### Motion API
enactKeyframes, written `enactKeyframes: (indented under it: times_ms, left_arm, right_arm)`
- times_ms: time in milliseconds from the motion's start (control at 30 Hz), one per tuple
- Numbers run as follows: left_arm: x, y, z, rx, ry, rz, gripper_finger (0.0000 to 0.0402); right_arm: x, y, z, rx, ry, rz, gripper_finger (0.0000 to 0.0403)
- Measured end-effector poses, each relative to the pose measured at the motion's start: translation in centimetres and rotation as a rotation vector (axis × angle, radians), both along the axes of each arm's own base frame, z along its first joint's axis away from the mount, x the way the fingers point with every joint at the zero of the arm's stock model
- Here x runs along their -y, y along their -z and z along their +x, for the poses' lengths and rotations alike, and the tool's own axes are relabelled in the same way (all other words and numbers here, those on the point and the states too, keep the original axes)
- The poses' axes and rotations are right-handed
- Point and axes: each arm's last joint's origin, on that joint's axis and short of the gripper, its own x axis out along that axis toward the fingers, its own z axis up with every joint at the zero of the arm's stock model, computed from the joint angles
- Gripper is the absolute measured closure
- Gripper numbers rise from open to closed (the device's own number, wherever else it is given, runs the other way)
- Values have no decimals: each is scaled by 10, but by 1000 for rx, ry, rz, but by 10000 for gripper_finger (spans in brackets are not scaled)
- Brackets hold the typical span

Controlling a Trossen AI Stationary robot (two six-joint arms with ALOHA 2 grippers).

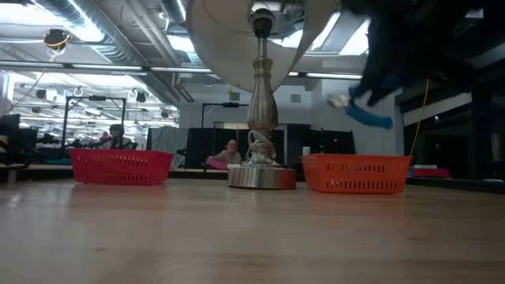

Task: Pick & Place School Supplies
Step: Put the blue hole puncher into the orange bin

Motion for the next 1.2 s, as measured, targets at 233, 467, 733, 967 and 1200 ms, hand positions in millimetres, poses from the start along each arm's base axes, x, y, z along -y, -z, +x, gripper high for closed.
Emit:
enactKeyframes:
  times_ms: [233, 467, 733, 967, 1200]
  left_arm:
    - [5, 0, -7, 5, -4, 40, 241]
    - [13, 0, -18, 6, 16, 69, 241]
    - [17, -1, -27, 24, -55, 136, 250]
    - [16, 0, -27, 24, -78, 151, 256]
    - [16, 0, -27, 25, -79, 151, 256]
  right_arm:
    - [31, 2, 3, -219, -147, -23, 324]
    - [39, 0, -14, -501, -519, -55, 324]
    - [45, -25, -11, -658, -904, -310, 324]
    - [71, -25, -8, -781, -1008, -422, 324]
    - [101, -19, -4, -833, -1040, -441, 324]
